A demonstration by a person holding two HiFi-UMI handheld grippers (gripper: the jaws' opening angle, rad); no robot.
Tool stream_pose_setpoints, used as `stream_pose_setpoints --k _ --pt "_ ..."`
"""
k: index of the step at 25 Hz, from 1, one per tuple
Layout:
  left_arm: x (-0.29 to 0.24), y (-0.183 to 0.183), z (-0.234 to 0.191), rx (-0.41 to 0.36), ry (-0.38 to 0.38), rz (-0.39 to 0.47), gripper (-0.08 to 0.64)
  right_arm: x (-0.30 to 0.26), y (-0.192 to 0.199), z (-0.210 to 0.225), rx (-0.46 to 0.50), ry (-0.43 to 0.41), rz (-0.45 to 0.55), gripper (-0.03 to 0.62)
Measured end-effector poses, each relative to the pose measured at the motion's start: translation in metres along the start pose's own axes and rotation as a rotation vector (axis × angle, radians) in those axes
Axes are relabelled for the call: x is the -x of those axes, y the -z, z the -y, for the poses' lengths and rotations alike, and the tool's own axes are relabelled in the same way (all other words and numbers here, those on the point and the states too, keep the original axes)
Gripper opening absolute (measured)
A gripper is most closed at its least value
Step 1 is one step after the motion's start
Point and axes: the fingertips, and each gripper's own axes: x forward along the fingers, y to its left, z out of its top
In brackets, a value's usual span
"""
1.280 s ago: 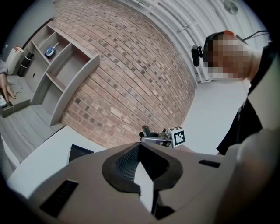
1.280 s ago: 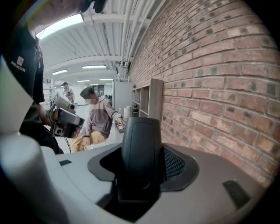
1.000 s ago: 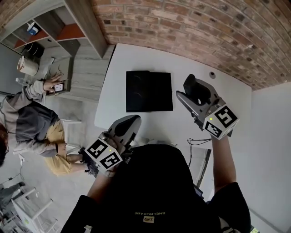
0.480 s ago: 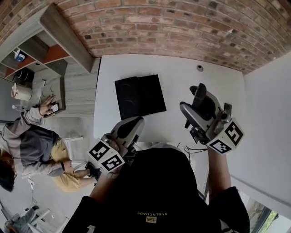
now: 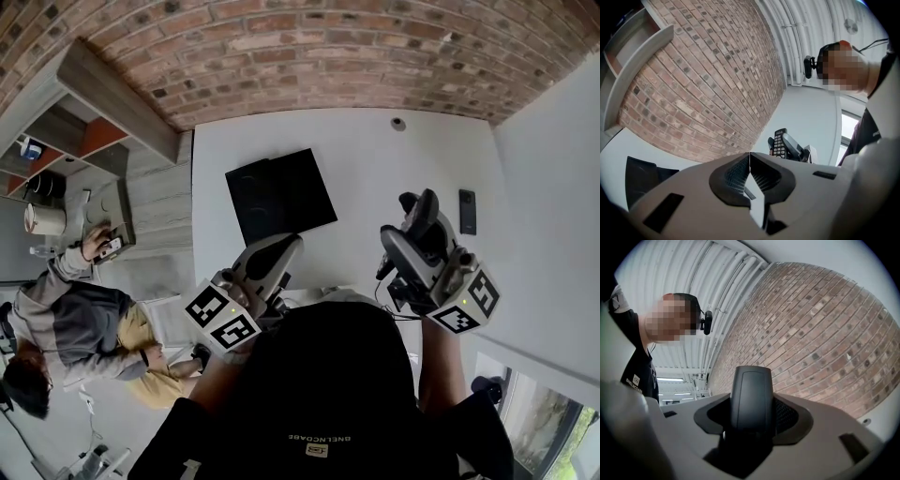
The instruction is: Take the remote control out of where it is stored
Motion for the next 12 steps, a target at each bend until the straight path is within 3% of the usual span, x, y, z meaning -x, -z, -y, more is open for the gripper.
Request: stream_pose_setpoints --k 12 --pt "-0.012 0.006 0.022 -0.006 0.066 -0.031 0.006 0.037 0.014 0.000 -0.074 0.079 0.070 0.245"
